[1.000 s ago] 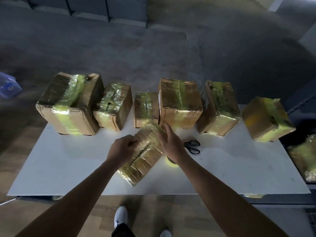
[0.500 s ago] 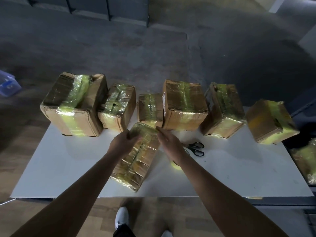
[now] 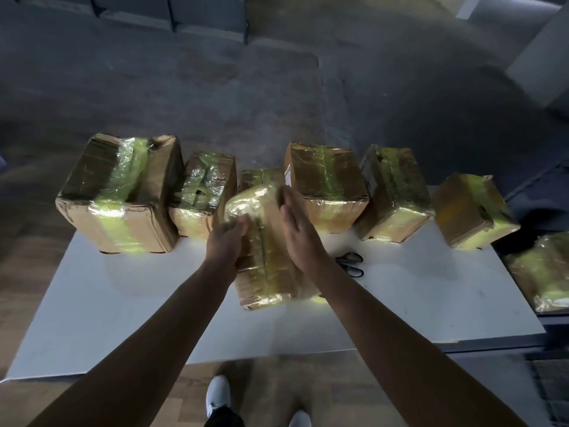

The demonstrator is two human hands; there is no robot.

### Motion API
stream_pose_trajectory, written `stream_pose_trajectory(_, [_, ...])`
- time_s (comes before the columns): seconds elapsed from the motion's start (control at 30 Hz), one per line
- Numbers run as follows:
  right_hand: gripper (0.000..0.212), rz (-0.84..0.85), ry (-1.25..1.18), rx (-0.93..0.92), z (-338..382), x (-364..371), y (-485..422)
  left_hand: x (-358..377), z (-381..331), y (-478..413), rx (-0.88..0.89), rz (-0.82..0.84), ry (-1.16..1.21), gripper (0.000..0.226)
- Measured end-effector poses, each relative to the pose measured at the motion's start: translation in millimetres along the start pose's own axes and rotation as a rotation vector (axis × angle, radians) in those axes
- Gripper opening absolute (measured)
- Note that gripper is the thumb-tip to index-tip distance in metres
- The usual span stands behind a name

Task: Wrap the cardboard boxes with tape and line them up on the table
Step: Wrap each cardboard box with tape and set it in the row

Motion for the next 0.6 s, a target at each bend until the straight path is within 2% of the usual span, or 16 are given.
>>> stream_pose_trajectory(0.1, [0.044, 0.131, 0.066, 0.039, -10, -1, 11, -7, -1, -6, -0.012, -0.04, 0.135, 0.021])
stream_pose_trajectory(0.2, [0.043, 0.06, 0.072, 0.168, -25, -17, 12, -9, -6, -12, -0.001, 0.012, 0.169, 0.02])
stream_pose_trajectory(0.27, [0.059, 0.002, -0.031, 0.338, -35, -28, 11, -10, -10, -17, 0.025, 0.065, 0.165, 0.017])
stream_pose_trajectory(0.33, [0.074, 0.078, -0.243, 0.494, -47, -35, 13, -11, -13, -21, 0.06, 0.129, 0.174, 0.018])
stream_pose_trajectory(0.43, [0.054, 0.249, -0.334, 0.535, -58, -42, 16, -10, -14, -26, 0.075, 0.198, 0.209, 0.021])
stream_pose_trajectory(0.5, [0.041, 0.222, -0.287, 0.514, -57, -46, 14, -8, -14, -29, 0.056, 0.242, 0.225, 0.031])
stream_pose_trajectory(0.6, [0.019, 0.134, -0.243, 0.479, -56, -49, 9, -1, -15, -30, -0.01, 0.367, 0.198, 0.062])
Point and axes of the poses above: each hand's wrist, its own y-axis away from the middle knuckle, its own x-axis out of the palm, z = x × y, the point moved 5 cm from there along -y, towards the middle knuckle, and after that the axes turned 10 degrees about z, right-handed, at the moved point
